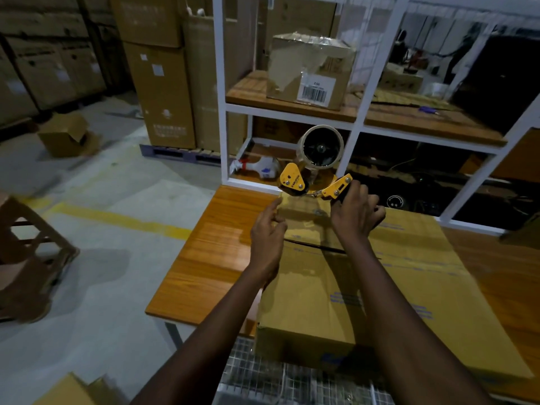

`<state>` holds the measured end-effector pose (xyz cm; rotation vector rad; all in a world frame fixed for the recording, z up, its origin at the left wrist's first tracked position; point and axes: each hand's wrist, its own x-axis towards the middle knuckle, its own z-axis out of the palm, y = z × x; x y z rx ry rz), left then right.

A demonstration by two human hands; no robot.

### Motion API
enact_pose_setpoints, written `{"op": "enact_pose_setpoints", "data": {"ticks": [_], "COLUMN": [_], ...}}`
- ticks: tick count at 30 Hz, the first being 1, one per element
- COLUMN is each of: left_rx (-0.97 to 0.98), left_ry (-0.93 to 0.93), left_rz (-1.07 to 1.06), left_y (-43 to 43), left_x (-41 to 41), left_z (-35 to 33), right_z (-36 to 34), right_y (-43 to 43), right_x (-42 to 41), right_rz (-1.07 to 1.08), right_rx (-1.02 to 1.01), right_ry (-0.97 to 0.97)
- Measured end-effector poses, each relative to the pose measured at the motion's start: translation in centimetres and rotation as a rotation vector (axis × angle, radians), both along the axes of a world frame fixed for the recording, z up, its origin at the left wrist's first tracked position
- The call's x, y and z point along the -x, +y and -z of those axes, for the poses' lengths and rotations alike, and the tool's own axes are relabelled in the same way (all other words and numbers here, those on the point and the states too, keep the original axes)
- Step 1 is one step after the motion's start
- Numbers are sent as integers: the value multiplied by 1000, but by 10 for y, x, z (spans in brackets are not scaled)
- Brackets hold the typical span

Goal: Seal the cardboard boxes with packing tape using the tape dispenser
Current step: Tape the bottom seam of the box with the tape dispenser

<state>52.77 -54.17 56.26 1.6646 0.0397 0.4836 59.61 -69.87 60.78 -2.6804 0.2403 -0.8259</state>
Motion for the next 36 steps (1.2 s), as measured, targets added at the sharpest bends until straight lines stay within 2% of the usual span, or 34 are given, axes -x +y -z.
{"op": "enact_pose_setpoints", "data": {"ticks": [3,5,7,10,13,16,21,24,29,31,36], "left_rx": [143,227,382,635,648,720,921,882,677,583,307], "left_ry": [6,85,258,580,758,755,642,588,484,490,515], "left_rz": [-179,-183,-80,182,471,633,410,331,262,243,231], "left_y": [7,11,14,17,18,14,10,15,22,32,73], "left_x": [4,4,-1,-11,-16,-20,-23,-24,-23,-23,-18], "left_z": [12,12,-1,-27,-38,-42,-40,-41,-40,-36,-13], "right_z": [2,2,1,-1,-2,-4,-7,-5,-2,1,15], "right_y": [-4,-5,-5,-3,-2,0,0,0,-1,-4,-20], "right_x": [-1,-2,-3,-4,-6,-7,-4,-2,1,4,9], "right_rz": [13,14,15,18,26,25,27,19,3,-2,13], "right_rx": [-3,-6,-8,-1,4,15,22,46,89,122,34], "right_ry": [-17,-30,-43,-59,-81,-80,-51,9,37,22,28]}}
